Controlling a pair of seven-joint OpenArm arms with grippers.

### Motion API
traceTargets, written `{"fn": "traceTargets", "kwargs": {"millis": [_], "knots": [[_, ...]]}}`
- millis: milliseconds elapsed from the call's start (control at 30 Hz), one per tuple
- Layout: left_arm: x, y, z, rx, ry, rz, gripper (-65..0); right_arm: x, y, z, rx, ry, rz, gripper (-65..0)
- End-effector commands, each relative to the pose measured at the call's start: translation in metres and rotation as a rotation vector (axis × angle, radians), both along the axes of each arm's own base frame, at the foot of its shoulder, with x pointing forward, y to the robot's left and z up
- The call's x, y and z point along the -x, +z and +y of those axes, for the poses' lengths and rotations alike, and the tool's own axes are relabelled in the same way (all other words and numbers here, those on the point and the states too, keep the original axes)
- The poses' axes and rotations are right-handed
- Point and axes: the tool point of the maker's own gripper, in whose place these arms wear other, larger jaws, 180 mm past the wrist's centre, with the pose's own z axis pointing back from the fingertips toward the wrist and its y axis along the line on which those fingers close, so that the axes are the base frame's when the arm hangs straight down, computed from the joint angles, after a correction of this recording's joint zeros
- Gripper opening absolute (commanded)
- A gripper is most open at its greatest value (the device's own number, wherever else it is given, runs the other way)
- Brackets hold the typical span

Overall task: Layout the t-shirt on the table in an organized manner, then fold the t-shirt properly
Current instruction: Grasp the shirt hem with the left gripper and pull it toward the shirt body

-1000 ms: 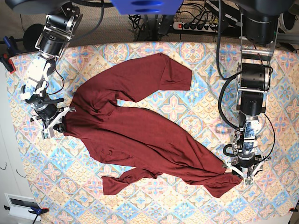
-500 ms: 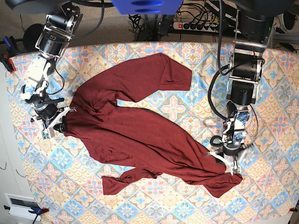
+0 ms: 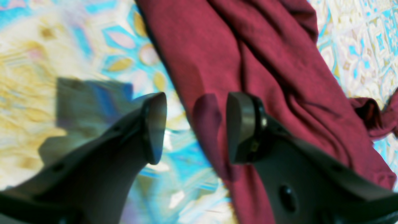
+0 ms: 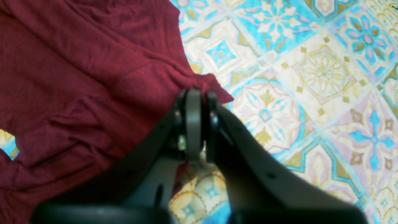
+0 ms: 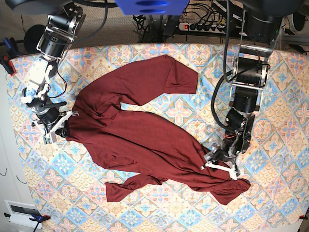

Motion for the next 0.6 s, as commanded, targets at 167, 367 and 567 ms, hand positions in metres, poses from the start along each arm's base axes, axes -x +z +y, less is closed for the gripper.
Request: {"fn": "traceTargets", "kwargs": {"millis": [167, 367, 567], "knots": [[-0.015, 0.018, -0.014, 0.018, -0.016, -0.056, -34.6, -0.012, 0.024, -0.006, 0.005, -0.005, -0.076, -65.0], [-0.011, 0.013, -0.024, 0.04, -0.02, -0.045, -34.6, -0.012, 0.024, -0.007, 0.004, -0.008, -0.076, -65.0], [-0.002, 0.004, -0.005, 0.02, 0.001, -0.029, -34.6, -0.012, 0.024, -0.007, 0.004, -0.008, -0.078, -65.0]]}}
